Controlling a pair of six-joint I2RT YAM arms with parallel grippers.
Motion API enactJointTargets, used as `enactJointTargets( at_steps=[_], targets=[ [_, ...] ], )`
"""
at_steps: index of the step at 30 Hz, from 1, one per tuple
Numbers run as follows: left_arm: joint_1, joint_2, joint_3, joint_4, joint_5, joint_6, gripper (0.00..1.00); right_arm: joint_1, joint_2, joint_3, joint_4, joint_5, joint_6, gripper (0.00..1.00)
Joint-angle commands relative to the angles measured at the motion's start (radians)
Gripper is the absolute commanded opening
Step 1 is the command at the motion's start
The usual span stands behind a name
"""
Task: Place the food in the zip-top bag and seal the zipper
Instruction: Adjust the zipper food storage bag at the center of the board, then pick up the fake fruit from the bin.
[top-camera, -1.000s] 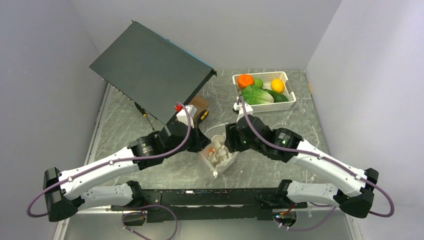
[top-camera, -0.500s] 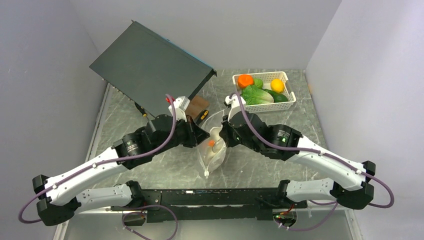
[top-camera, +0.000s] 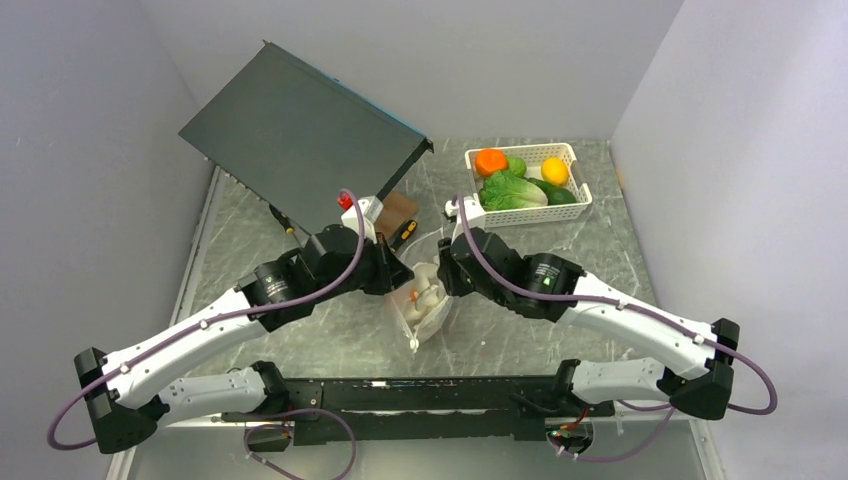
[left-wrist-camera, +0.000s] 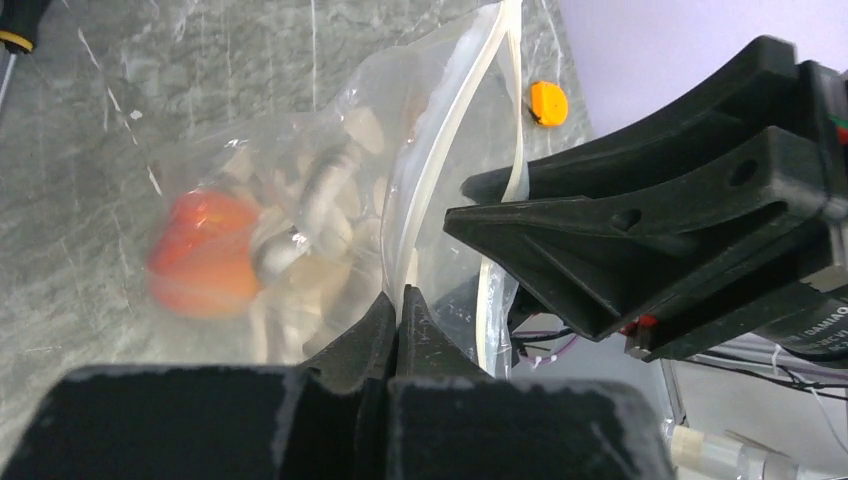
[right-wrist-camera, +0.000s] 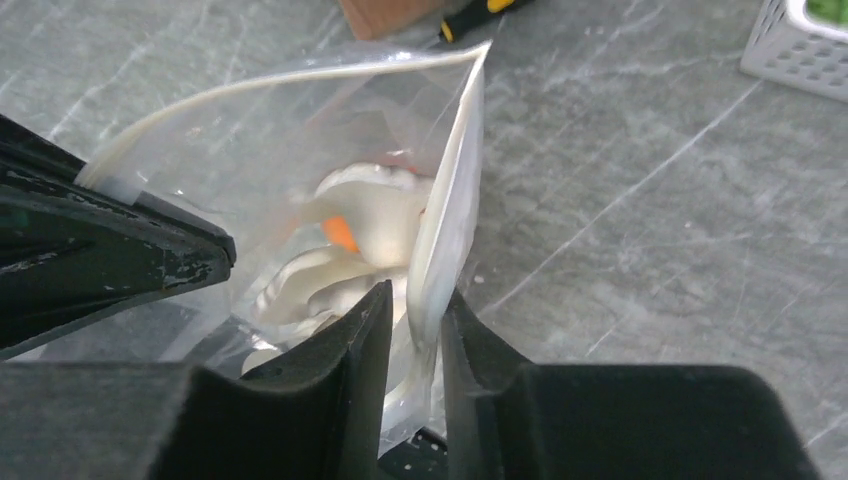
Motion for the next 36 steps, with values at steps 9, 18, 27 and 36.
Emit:
enactJointTargets(
  at_steps=[9, 18, 27, 36],
  targets=[
    [0.002, -0.004, 0.064, -0.074, -0.096, 0.051, 0.0, -0.128, -0.003, 0.265, 0.001, -0.032, -0.109, 0.59],
    [0.001, 0.028, 0.044, -0.037, -0.044, 0.042, 0.0, -0.51, 0.118, 0.31, 0.156, -0.076, -0.152, 0.87],
    [0.003, 0.052, 0.073, -0.054, -0.034, 0.069, 0.0, -0.721, 0.476, 0.375, 0.389, -0.026, -0.262, 0.94],
    [0.004, 0.048, 0.06, -0.043, -0.022, 0.08, 0.0, -0.836, 0.867, 0.671, 0.432, -0.175, -0.328, 0.99]
  ],
)
